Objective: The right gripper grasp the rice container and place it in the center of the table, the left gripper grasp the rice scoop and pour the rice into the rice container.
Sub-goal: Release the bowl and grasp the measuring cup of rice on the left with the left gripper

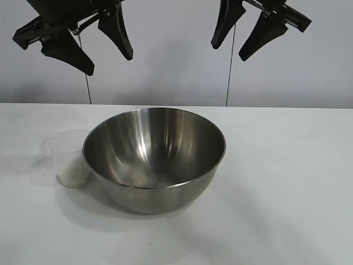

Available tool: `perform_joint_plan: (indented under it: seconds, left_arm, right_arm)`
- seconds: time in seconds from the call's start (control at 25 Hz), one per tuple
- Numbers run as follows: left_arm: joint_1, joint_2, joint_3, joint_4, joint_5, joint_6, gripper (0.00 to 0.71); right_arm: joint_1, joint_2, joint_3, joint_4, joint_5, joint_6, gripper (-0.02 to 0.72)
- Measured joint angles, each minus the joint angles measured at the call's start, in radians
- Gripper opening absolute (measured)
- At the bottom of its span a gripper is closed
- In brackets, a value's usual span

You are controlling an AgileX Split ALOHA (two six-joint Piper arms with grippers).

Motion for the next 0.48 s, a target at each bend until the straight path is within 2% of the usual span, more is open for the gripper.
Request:
perform_joint_plan:
  seconds: [0.32, 0.48]
  left_arm:
    - [0.000, 0.000, 0.000, 0.000, -0.001, 0.000, 0.480]
    - [0.000, 0.000, 0.000, 0.002, -0.050, 0.000, 0.480]
  right_arm:
    - [0.000, 0.000, 0.000, -0.004, 0.000, -0.012, 0.379]
    - [0.000, 0.000, 0.000, -0.004, 0.000, -0.015, 0.379]
